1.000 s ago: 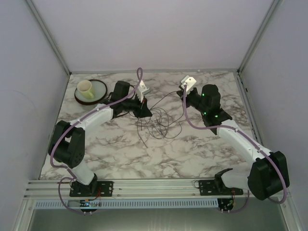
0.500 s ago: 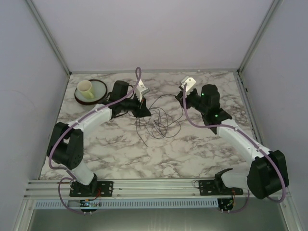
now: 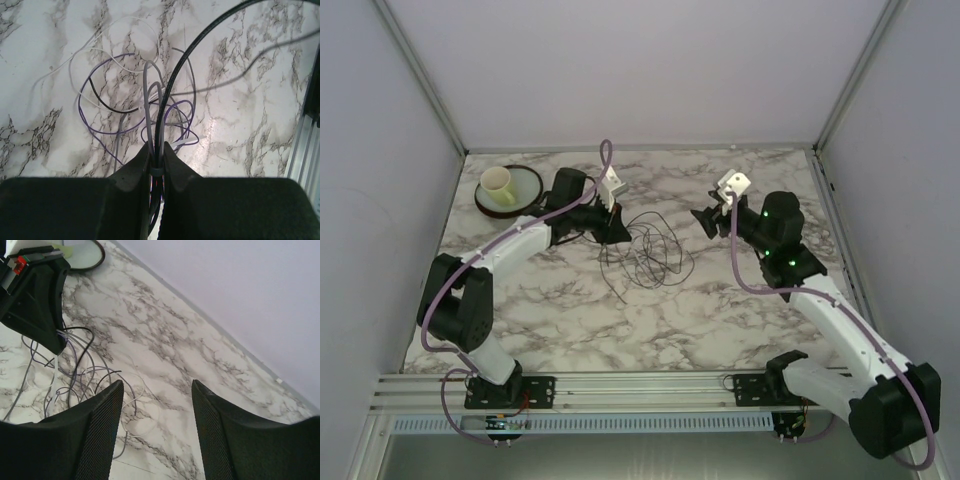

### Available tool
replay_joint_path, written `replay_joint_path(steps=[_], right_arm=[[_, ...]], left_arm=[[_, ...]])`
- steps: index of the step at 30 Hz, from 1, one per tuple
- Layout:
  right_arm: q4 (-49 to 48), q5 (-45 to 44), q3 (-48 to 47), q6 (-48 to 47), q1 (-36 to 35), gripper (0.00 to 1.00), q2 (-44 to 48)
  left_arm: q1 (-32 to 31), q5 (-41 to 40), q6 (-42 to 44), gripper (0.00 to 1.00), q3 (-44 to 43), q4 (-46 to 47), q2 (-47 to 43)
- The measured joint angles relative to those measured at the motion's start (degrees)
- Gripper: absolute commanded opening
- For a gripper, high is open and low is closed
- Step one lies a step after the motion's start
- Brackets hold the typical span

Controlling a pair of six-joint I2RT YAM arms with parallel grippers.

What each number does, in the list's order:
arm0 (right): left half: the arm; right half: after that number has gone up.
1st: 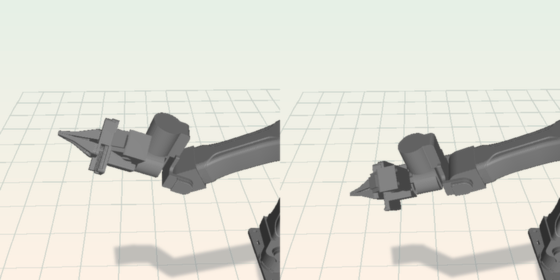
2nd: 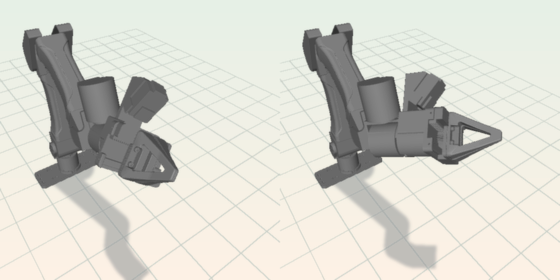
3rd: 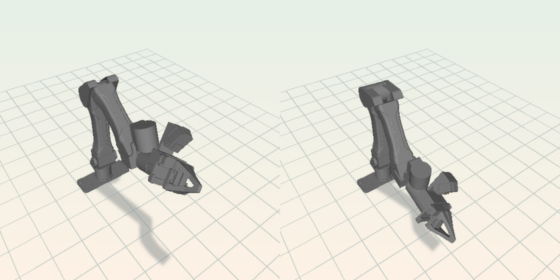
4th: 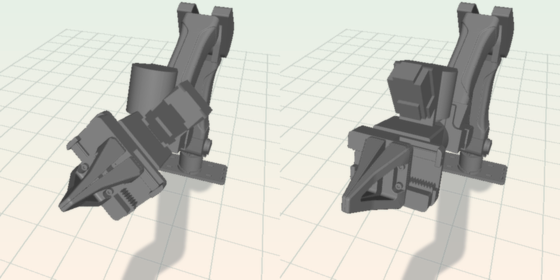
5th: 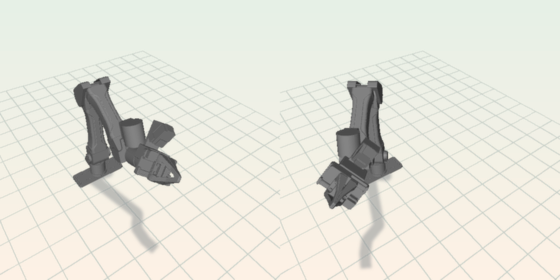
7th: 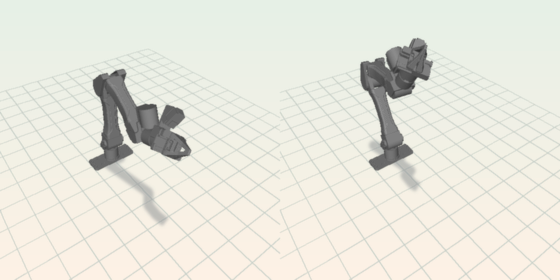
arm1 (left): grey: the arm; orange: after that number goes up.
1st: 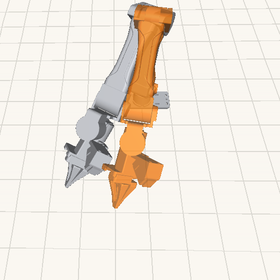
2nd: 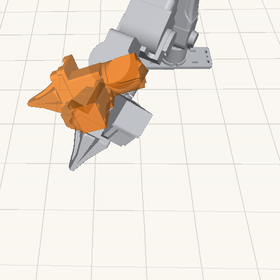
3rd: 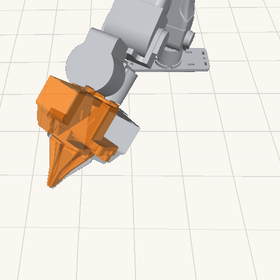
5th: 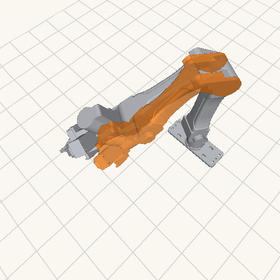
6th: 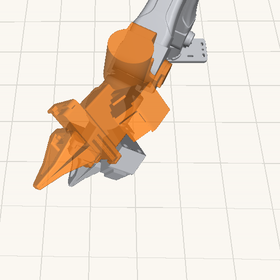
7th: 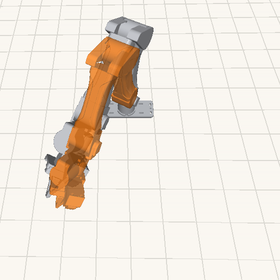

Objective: Zip-tie the wires
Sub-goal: Adjust the cable at the center of the board, then place the cable at the center of the board.

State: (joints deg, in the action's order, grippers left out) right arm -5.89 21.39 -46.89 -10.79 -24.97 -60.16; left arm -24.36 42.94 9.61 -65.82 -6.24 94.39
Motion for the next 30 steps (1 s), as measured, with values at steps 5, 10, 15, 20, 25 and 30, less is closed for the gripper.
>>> replay_joint_path(steps=[5,10,15,20,25,30], right_arm=[[-0.92,2.75,0.59,1.05,1.27,0.74,2.29],[-7.52,10.12,5.03,2.69,-0.13,0.92,-1.57],[-16.79,15.67,7.8,2.84,-3.34,0.99,-8.55],[-23.93,17.18,6.62,3.82,-5.92,0.99,-16.26],[-29.24,16.61,4.44,5.77,-8.33,0.99,-22.53],[-34.73,14.14,3.56,7.72,-9.66,0.99,-27.56]], left_arm=[[0.26,0.0,0.0,0.0,-0.13,-0.76,0.0],[0.37,-0.15,-0.04,0.0,-1.42,-3.56,-0.37],[0.37,-1.36,-0.35,0.0,-4.5,-8.33,-1.79],[0.37,-2.84,-1.38,0.0,-10.56,-15.54,-2.93],[0.39,-2.91,-4.39,0.0,-12.83,-21.16,-4.44],[0.39,-2.43,-6.58,0.0,-13.2,-26.03,-4.55]])
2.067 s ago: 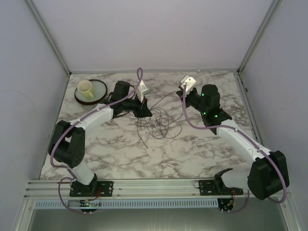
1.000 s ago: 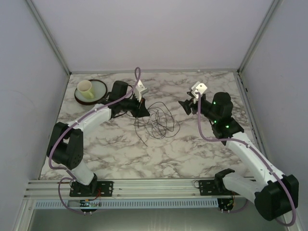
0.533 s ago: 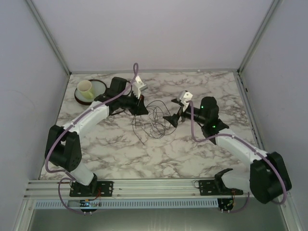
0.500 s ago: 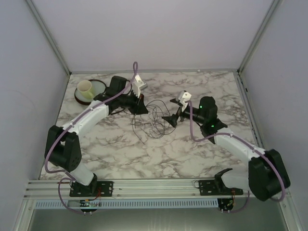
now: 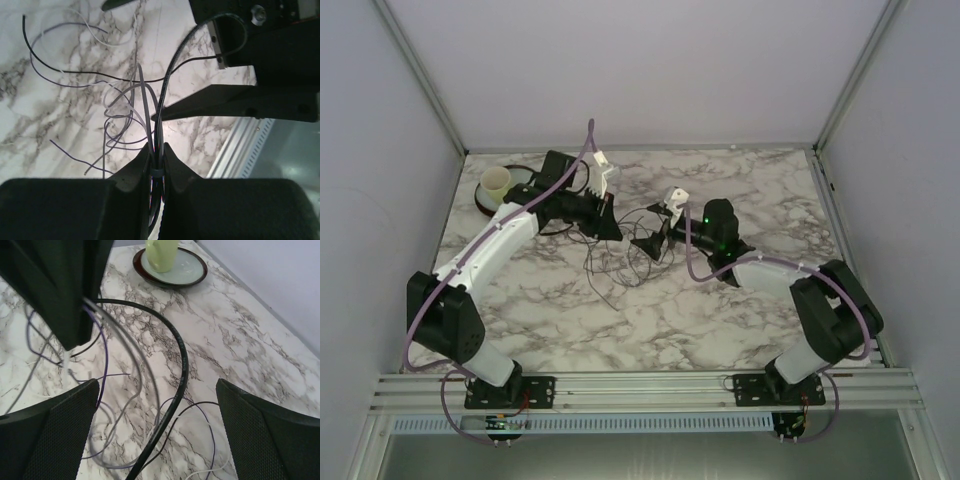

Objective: Zip-tie the wires
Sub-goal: Place the cable at the center of the board.

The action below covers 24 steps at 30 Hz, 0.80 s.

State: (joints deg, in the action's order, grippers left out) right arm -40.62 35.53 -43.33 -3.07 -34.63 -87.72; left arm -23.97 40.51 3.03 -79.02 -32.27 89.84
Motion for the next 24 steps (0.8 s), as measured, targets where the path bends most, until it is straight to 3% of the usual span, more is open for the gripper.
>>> replay_joint_path(steps=[13,24], right_arm=[[-14.88,-4.24,-2.82,6.84,-4.33,0.96,-11.52],[-31.95,-28.85,-1.97,6.12,-5.68,0.95,-19.54]], left_arm=[[0.0,2.34,-7.19,0.0,0.0,-2.14,-1.57],[0.04,4.98,-14.34,0.0,5.14,-1.75,-7.56]])
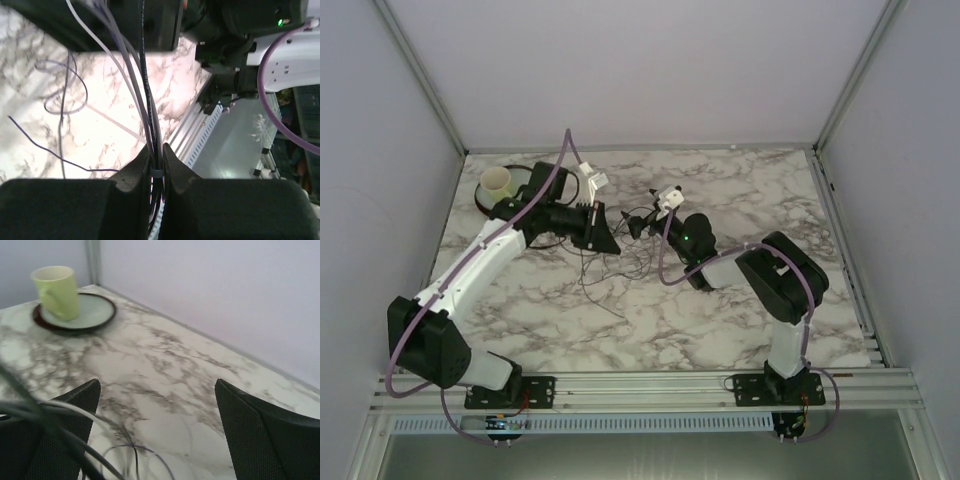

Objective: Zip-tie the wires
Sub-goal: Place the cable at the center of the board.

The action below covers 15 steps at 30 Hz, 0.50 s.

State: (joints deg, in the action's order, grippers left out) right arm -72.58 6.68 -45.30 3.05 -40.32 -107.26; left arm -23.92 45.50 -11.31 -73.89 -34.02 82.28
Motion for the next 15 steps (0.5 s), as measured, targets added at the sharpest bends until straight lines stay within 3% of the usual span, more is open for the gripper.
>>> replay_joint_path(steps=[6,15], right_arm=[[-1.95,-9.33,-0.04,-3.82,0.72,0.95,-0.96],[1.36,-12.9,7.69,-7.23,6.82,0.95,9.62]], left_arm=[[0.09,0.09,-1.64,0.0,5.53,-0.79,-1.2],[0.31,2.19,-0.26,0.0,5.33,-3.56,4.04]])
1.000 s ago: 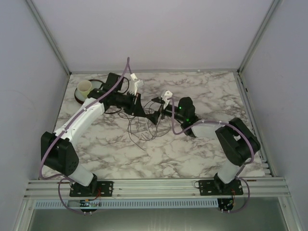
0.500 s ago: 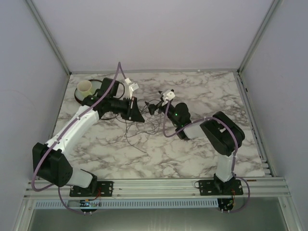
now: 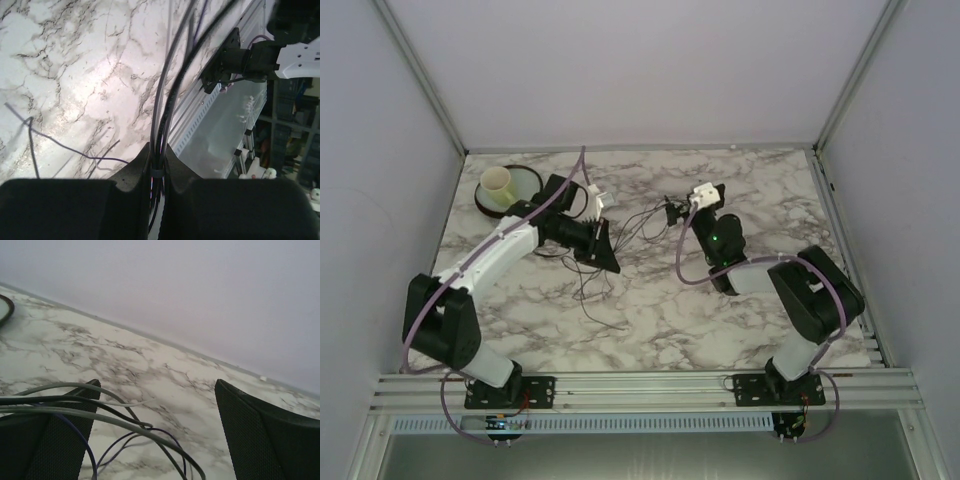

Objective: Zip-tie the wires
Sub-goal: Place the cable at the center of the board.

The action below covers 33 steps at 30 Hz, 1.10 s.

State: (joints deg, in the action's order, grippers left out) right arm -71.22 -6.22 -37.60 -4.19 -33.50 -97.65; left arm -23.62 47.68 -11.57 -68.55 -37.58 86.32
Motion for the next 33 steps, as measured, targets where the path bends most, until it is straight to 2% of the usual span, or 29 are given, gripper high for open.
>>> replay_joint_path(steps=[7,12,18,22,28,30,33], right_arm=[[2.86,-3.69,5.2,-2.36,3.58,0.95,5.01],[6.8,-3.82,5.57,-3.39,7.32,0.96,6.91],[14.08,-5.66,5.22,-5.53,8.44,0.98,6.93],[21.22,-6.16,3.48,-6.4,9.73,0.99,6.93],[37.7,-3.26,-2.16,-7.43,11.04,0.99,8.0],[44.24,-1.7,-4.61,-7.45,11.52,0.99,8.76],[53.07,0.7,-7.93,-7.52,12.22,0.99,10.21]], left_arm=[[0.0,0.98,2.43,0.0,-2.93,-1.95,8.09],[-0.07,1.77,4.2,0.0,-6.6,-2.19,15.28],[-0.33,-0.09,5.38,0.0,-12.37,-2.29,25.05],[-0.37,-1.44,5.84,0.0,-15.08,-2.19,30.01],[-0.37,-4.26,5.79,0.0,-17.75,-2.19,35.71],[-0.37,-5.49,5.86,0.08,-19.47,-2.4,37.33],[-0.37,-7.58,5.9,0.14,-22.34,-2.58,39.56]])
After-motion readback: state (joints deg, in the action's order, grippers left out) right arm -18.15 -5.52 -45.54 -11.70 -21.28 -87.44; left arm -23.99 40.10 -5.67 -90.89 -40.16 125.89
